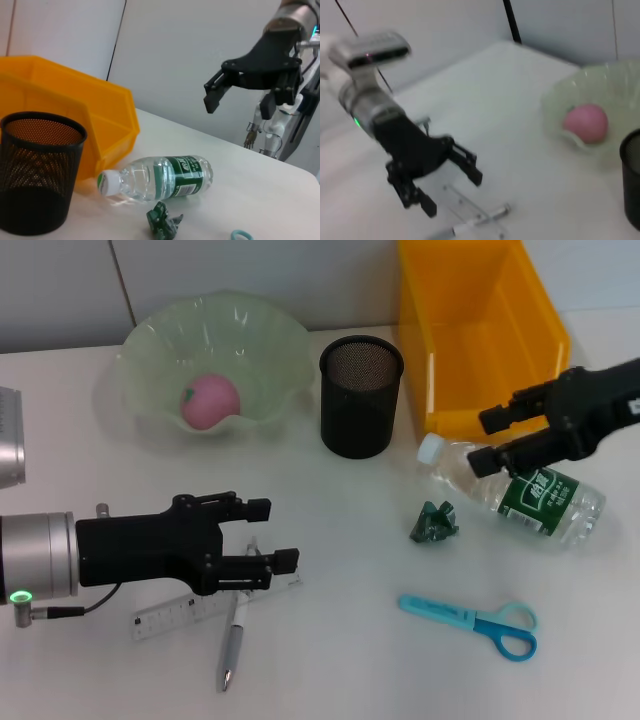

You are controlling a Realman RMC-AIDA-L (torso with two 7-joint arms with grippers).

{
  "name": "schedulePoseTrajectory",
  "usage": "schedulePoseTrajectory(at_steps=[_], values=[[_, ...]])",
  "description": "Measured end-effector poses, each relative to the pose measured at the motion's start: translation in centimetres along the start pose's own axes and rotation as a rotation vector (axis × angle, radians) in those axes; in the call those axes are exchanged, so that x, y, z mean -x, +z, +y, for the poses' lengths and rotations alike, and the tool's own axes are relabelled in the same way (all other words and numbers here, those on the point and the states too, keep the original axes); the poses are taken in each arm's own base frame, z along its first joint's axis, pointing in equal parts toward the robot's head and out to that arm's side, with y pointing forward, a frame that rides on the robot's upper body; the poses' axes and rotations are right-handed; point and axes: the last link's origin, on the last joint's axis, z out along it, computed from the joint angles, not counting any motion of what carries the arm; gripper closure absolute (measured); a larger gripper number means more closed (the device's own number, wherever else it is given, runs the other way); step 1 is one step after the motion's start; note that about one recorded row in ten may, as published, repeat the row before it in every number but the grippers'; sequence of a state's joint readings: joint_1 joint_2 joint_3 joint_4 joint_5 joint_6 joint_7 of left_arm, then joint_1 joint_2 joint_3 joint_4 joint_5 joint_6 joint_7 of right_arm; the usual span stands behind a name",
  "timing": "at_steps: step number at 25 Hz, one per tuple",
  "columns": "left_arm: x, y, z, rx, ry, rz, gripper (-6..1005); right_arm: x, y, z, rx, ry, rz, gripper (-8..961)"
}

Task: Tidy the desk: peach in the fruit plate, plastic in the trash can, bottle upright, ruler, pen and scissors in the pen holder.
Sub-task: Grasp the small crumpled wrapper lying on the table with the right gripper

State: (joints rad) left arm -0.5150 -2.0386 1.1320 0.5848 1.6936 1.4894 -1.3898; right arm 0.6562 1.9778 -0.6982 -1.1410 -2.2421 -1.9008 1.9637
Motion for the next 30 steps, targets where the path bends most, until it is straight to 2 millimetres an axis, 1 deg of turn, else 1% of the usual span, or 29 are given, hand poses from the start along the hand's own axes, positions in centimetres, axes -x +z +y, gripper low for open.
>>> schedulePoseTrajectory(at_steps=[1,2,6,8,10,11,12,13,14,15,16,18,19,20,21,22,23,25,26,30], values=[[0.0,0.0,-0.1,-0.006,-0.002,-0.001,187,1.1,0.6,0.0,-0.011,-0.019,0.078,195],[0.0,0.0,-0.1,-0.006,-0.002,-0.001,187,1.1,0.6,0.0,-0.011,-0.019,0.078,195],[0.0,0.0,-0.1,-0.009,-0.004,-0.002,187,2.6,1.8,-0.3,-0.044,-0.074,0.211,196],[0.0,-0.1,-0.2,-0.011,-0.008,-0.001,187,2.8,2.2,-0.4,-0.054,-0.088,0.243,196],[0.0,-0.1,-0.2,-0.016,-0.01,0.002,187,3.4,3.5,-0.6,-0.079,-0.135,0.321,196],[0.0,-0.1,-0.2,-0.016,-0.01,0.002,186,3.4,3.5,-0.6,-0.079,-0.135,0.321,196],[-0.1,-0.2,-0.3,-0.019,-0.011,0.006,186,3.6,4.4,-0.6,-0.091,-0.17,0.365,196],[-0.1,-0.3,-0.5,-0.031,-0.017,0.012,186,3.7,5.0,-0.5,-0.093,-0.185,0.385,196],[-0.1,-0.3,-0.5,-0.031,-0.017,0.012,186,3.7,5.0,-0.5,-0.093,-0.185,0.385,195],[-0.1,-0.4,-0.5,-0.035,-0.018,0.014,186,3.7,6.1,-0.5,-0.104,-0.215,0.429,195],[-0.1,-0.4,-0.5,-0.035,-0.018,0.014,186,3.7,6.1,-0.5,-0.104,-0.215,0.429,195],[0.0,-0.5,-0.6,-0.042,-0.024,0.017,186,3.6,7.1,-0.5,-0.112,-0.233,0.457,195],[0.0,-0.6,-0.6,-0.044,-0.027,0.019,186,3.4,7.7,-0.5,-0.117,-0.244,0.471,195],[0.0,-0.6,-0.6,-0.046,-0.029,0.02,186,3.0,8.9,-0.8,-0.133,-0.264,0.503,195],[0.0,-0.6,-0.6,-0.046,-0.029,0.02,186,3.0,8.9,-0.8,-0.133,-0.264,0.503,195],[0.0,-0.7,-0.6,-0.049,-0.031,0.022,187,2.5,9.8,-1.2,-0.149,-0.271,0.525,195],[0.0,-0.7,-0.6,-0.05,-0.032,0.021,187,2.5,9.8,-1.2,-0.149,-0.271,0.525,196],[0.1,-0.7,-0.6,-0.052,-0.033,0.022,187,1.9,10.8,-1.6,-0.158,-0.272,0.549,196],[0.1,-0.7,-0.6,-0.052,-0.033,0.022,187,1.9,10.8,-1.6,-0.158,-0.272,0.549,196],[0.1,-0.7,-0.6,-0.053,-0.035,0.022,187,1.1,12.1,-1.8,-0.156,-0.288,0.575,199]])
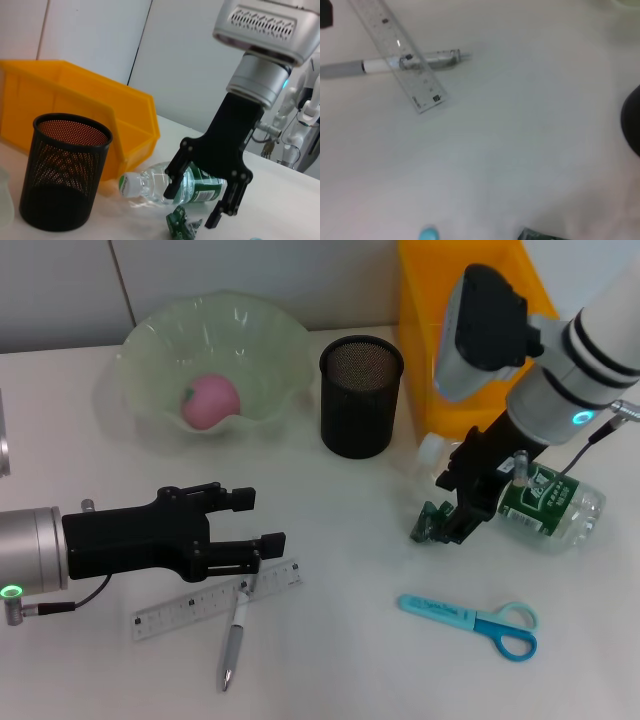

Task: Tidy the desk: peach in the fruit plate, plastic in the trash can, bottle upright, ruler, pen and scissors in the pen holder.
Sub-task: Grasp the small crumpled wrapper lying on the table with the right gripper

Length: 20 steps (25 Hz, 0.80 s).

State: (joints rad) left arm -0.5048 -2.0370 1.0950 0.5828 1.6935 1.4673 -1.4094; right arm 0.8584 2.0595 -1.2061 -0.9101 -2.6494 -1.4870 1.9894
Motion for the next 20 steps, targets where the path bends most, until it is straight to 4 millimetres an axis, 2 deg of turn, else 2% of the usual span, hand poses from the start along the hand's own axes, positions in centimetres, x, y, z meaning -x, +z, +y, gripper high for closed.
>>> schedulePoseTrajectory(at_steps=[7,20], values=[[0.1,-0.1,0.0,-0.002,-0.002,-0.001,186,-0.2,1.6,0.1,-0.011,-0.006,0.018,234],[0.1,-0.2,0.0,0.0,0.004,-0.001,187,0.0,2.3,0.3,-0.012,-0.015,0.016,318]])
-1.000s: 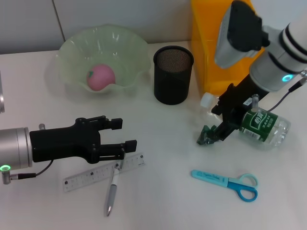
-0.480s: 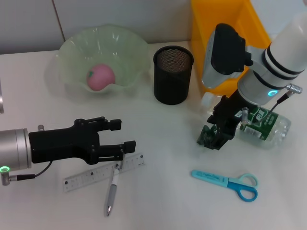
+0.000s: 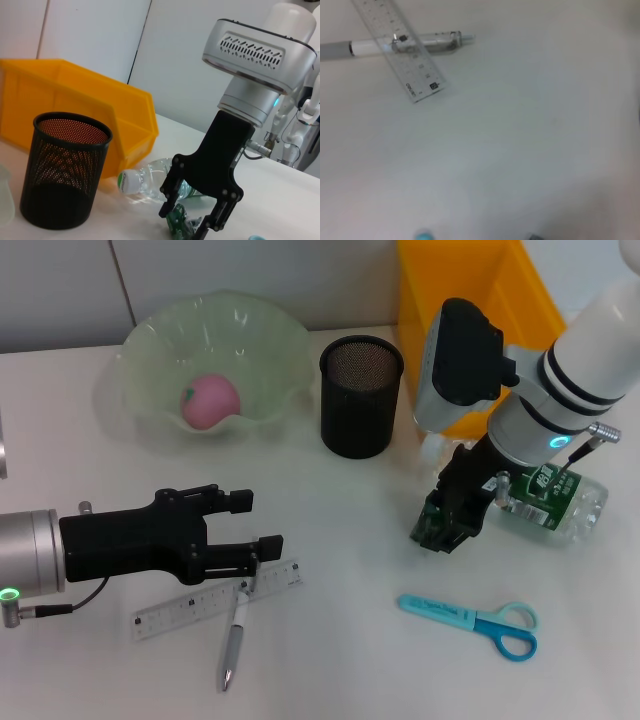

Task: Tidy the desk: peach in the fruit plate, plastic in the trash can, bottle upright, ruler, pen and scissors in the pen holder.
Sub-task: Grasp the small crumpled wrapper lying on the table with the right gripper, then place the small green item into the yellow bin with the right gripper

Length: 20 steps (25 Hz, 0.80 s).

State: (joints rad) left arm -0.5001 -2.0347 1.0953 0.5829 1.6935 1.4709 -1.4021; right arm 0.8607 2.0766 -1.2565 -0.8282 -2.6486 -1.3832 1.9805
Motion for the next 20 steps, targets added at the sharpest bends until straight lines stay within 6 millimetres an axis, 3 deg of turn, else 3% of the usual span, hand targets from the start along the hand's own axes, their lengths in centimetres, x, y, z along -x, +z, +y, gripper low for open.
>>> schedulePoseTrajectory(at_steps=[8,13,18,20], values=[[0.0,0.0,0.0,-0.002,0.0,0.0,186,-0.1,0.1,0.1,-0.004,-0.004,0.004,369],[0.0,0.0,0.0,-0.002,0.001,-0.001,187,0.5,-0.9,0.1,0.001,0.006,-0.038,550],[0.0,0.0,-0.1,-0.004,0.001,-0.001,187,0.9,-3.7,-0.3,0.014,0.057,-0.147,593],[0.0,0.0,-0.1,-0.004,0.0,-0.001,187,0.8,-5.9,-0.9,-0.006,0.094,-0.228,612]])
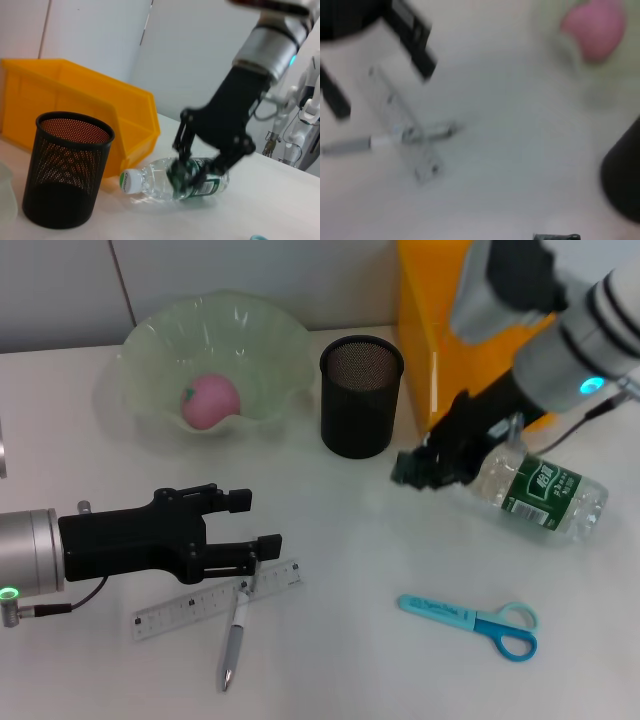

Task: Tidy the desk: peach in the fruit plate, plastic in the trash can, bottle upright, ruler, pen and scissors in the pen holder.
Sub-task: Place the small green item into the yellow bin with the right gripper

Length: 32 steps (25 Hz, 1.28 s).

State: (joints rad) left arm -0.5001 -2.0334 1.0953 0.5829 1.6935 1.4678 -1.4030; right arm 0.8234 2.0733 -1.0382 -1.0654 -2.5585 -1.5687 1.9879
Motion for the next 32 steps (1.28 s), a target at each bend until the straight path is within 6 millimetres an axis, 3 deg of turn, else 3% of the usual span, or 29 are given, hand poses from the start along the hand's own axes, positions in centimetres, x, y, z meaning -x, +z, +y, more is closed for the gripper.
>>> schedulePoseTrajectory(at_steps=[7,10,15,29,32], values=[[-0.1,0.0,-0.1,-0.001,-0.002,0.0,187,0.2,-4.1,-1.8,-0.072,0.121,-0.195,696],[-0.2,0.1,-0.1,0.0,0.002,0.001,187,-0.6,-6.6,-4.2,-0.188,0.245,-0.326,707],[-0.3,0.2,-0.1,0.002,0.002,0.001,187,-1.9,-7.8,-6.6,-0.346,0.337,-0.395,726],[-0.4,0.3,-0.1,0.004,-0.003,0.002,187,-3.0,-4.5,-8.4,-0.439,0.388,-0.336,729],[-0.4,0.3,-0.1,0.004,-0.003,0.002,187,-3.3,-4.2,-8.7,-0.452,0.414,-0.341,679]])
